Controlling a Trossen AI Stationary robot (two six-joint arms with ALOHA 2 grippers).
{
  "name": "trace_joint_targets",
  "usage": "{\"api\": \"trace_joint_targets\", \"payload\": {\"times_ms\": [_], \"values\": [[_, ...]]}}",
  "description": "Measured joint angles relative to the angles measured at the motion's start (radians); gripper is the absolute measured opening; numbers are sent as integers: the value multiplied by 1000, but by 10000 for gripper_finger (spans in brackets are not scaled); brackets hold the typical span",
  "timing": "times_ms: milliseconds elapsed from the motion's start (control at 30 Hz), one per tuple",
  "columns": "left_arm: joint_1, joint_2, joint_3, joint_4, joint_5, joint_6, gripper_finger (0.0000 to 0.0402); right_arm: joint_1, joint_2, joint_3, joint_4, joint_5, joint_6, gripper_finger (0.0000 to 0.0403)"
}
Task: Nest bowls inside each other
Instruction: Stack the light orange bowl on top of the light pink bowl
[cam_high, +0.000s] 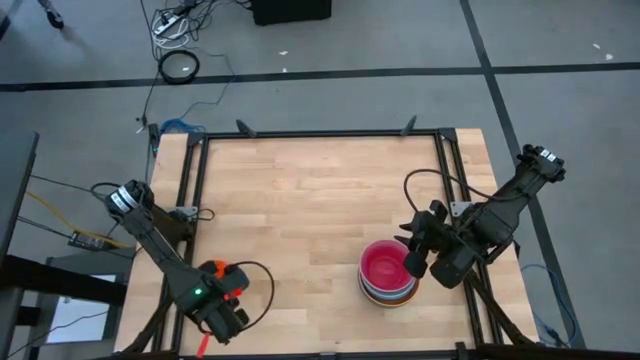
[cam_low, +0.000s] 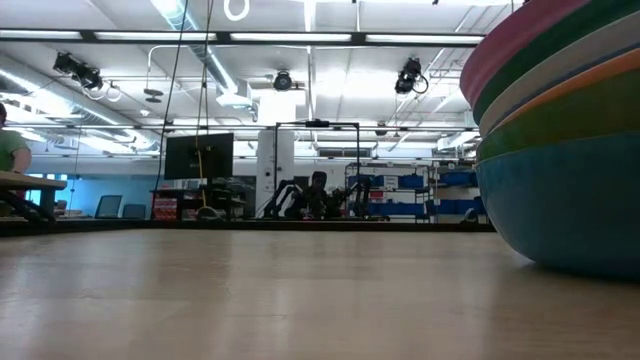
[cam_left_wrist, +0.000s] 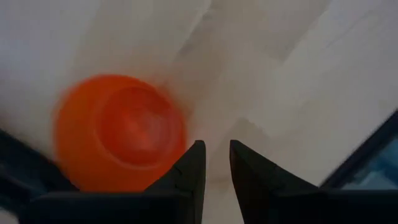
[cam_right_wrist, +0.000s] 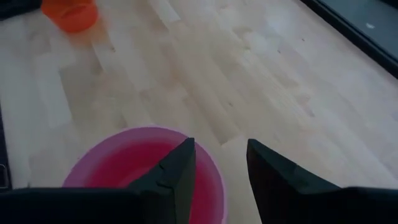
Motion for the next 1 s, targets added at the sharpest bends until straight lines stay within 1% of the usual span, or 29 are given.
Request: {"api": "trace_joint_targets", "payload": {"times_ms": [133, 267, 400, 500, 800, 933, 1000], "values": [[-12, -4, -44, 97, 21, -71, 88, 0, 0, -23, 1, -10, -2, 133], [-14, -5, -84, 160, 73, -78, 113, 2, 0, -72, 29, -26, 16, 133], [-14, -5, -115, 159, 90, -78, 139, 2, 0, -131, 103, -28, 16, 133], [-14, -5, -146, 153, 80, -77, 150, 2, 0, -160, 131, -27, 17, 133], [-14, -5, -254, 170, 79, -72, 152, 2, 0, -172, 142, -26, 31, 133], [-14, -5, -286, 230, 74, -40, 151, 2, 0, -172, 148, -26, 31, 133], [-14, -5, -297, 256, 72, -39, 141, 2, 0, -172, 152, -26, 32, 133]]}}
